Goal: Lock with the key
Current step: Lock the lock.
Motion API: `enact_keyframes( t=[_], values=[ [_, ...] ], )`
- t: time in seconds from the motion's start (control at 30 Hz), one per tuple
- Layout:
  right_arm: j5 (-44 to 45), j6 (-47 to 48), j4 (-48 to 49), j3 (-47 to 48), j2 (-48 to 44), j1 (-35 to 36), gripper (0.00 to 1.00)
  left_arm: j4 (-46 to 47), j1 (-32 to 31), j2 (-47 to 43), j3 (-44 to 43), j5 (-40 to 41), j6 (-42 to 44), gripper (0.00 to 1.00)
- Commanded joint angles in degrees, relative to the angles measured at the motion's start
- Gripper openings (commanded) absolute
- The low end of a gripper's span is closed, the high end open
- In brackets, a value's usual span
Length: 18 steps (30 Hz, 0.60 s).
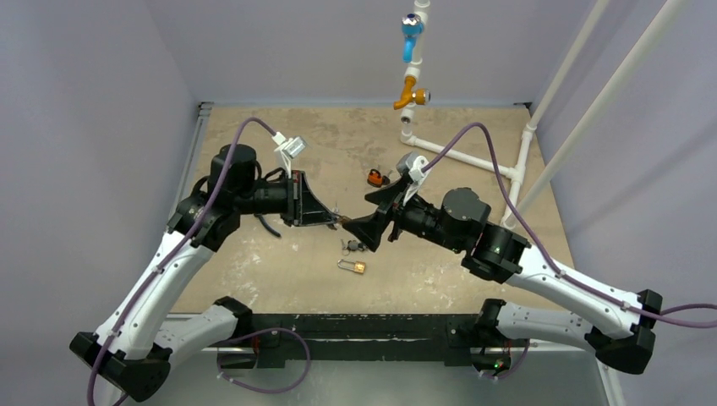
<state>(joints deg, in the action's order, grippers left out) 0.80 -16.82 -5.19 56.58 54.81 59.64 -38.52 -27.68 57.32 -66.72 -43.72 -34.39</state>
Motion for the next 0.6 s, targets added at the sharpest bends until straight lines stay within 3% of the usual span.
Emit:
enact_keyframes(
  t=[0.0,0.23,0.57],
  values=[
    [-9.27,-3.84,11.31,-0.18,-0.93,-0.68,0.87,11.83,0.61,-3.51,-1.15,-4.46,-8.24,0.0],
    [-24.36,-11.8,23.33,-1.33,-1.32,-10.61,0.81,19.47,0.78,-5.16,-2.13,-4.61,-15.47,0.0],
    [-42.36,-18.28,30.84,0.39,2.12,-20.79,0.66,28.45,0.95,-3.84,-3.51,-2.04,-22.8,0.0]
  ],
)
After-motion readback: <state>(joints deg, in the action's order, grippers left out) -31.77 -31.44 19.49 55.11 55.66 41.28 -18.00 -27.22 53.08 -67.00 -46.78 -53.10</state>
